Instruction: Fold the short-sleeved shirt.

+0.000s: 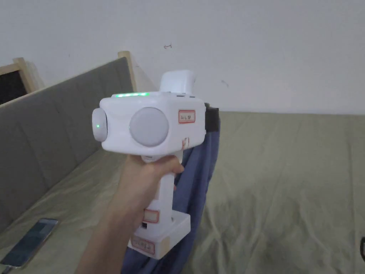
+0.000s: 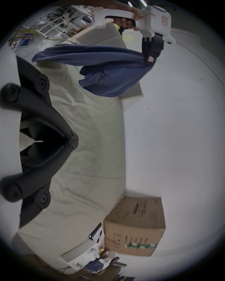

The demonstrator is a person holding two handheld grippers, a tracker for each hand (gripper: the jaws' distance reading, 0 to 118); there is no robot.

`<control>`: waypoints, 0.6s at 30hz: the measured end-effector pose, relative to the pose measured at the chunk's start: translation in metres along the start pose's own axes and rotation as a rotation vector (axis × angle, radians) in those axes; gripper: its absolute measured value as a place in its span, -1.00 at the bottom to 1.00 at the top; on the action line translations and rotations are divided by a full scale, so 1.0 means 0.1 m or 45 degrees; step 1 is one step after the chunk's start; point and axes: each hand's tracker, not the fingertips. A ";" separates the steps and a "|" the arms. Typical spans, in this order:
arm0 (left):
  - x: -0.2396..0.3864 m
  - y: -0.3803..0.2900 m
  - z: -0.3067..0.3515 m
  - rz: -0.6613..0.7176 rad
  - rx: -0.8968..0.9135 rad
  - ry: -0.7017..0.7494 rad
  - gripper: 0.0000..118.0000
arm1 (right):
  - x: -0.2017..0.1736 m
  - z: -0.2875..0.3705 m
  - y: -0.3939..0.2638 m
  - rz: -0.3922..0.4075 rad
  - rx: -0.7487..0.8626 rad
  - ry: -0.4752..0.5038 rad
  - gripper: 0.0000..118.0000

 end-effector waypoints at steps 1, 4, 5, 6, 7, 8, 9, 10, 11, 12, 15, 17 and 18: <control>0.23 0.07 -0.04 -0.064 0.017 -0.048 -0.93 | 0.11 0.07 0.02 -0.020 0.020 -0.030 -1.00; 0.84 0.17 -0.21 -0.141 0.025 -0.222 -0.93 | 0.44 0.27 0.04 -0.058 0.054 -0.139 -1.00; 1.03 0.16 -0.28 -0.148 0.018 -0.275 -0.93 | 0.55 0.33 0.04 -0.072 0.058 -0.172 -1.00; 1.20 0.12 -0.36 -0.159 0.007 -0.317 -0.93 | 0.66 0.38 0.04 -0.089 0.065 -0.205 -1.00; 1.37 0.07 -0.45 -0.161 -0.022 -0.374 -0.93 | 0.77 0.44 0.03 -0.113 0.071 -0.243 -1.00; 1.51 -0.03 -0.55 -0.108 -0.068 -0.442 -0.93 | 0.89 0.49 0.01 -0.142 0.076 -0.280 -1.00; 1.63 -0.16 -0.64 -0.070 -0.100 -0.490 -0.93 | 0.99 0.54 -0.01 -0.169 0.086 -0.307 -1.00; 1.76 -0.35 -0.76 -0.047 -0.155 -0.542 -0.93 | 1.09 0.57 -0.03 -0.204 0.090 -0.334 -1.00; 1.89 -0.60 -0.93 -0.031 -0.227 -0.542 -0.93 | 1.19 0.60 -0.06 -0.233 0.082 -0.359 -1.00; 1.99 -0.84 -1.07 -0.035 -0.307 -0.536 -0.93 | 1.27 0.61 -0.08 -0.255 0.072 -0.378 -1.00; 2.26 -1.87 -1.58 -0.018 -0.708 -0.607 -0.93 | 1.46 0.61 -0.18 -0.286 0.040 -0.428 -1.00; 2.36 -2.52 -1.73 -0.005 -0.882 -0.608 -0.93 | 1.53 0.61 -0.25 -0.299 0.023 -0.437 -1.00; 2.39 -2.71 -1.74 0.017 -0.934 -0.594 -0.93 | 1.55 0.59 -0.28 -0.304 0.011 -0.435 -1.00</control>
